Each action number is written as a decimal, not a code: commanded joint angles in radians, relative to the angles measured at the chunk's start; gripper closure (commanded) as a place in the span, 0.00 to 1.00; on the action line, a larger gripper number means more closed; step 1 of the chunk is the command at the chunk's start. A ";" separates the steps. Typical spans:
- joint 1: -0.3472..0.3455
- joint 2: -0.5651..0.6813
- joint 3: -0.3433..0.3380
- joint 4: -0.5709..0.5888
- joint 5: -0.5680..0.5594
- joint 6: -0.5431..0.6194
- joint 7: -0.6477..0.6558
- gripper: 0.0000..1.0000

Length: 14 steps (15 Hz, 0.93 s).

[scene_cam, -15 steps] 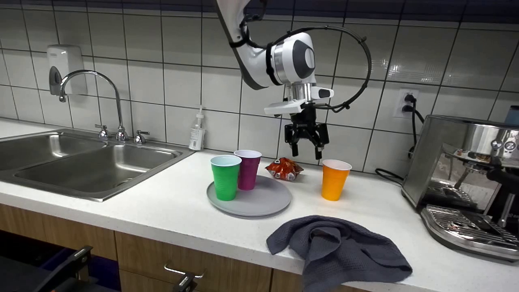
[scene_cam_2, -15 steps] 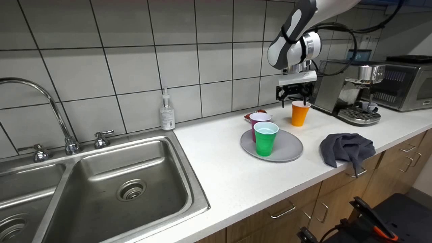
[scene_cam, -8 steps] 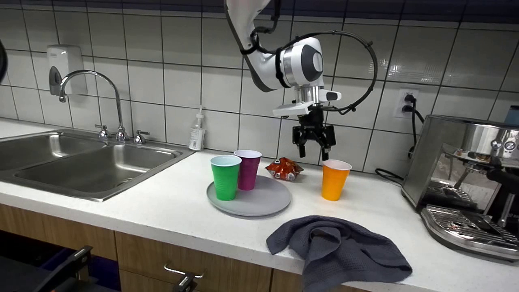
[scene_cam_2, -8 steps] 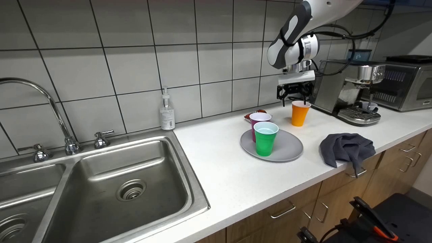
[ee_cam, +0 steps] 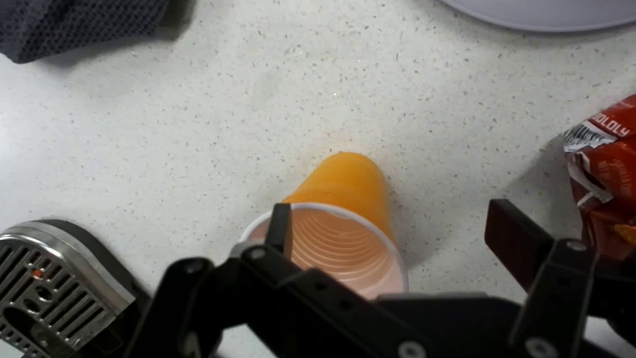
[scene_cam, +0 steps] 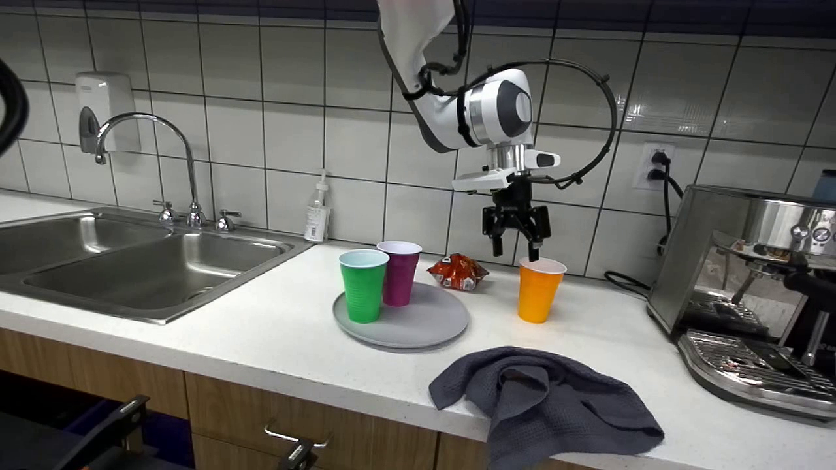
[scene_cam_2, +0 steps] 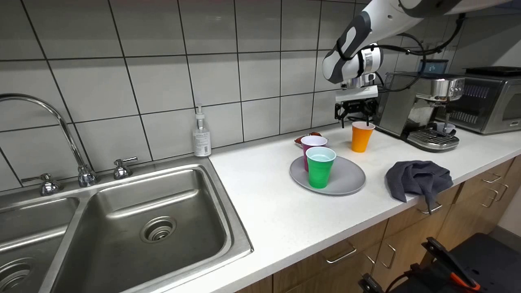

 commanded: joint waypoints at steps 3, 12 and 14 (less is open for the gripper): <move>-0.031 0.099 0.008 0.178 0.019 -0.095 0.011 0.00; -0.072 0.205 0.030 0.330 0.078 -0.170 0.024 0.00; -0.082 0.222 0.035 0.351 0.103 -0.173 0.027 0.00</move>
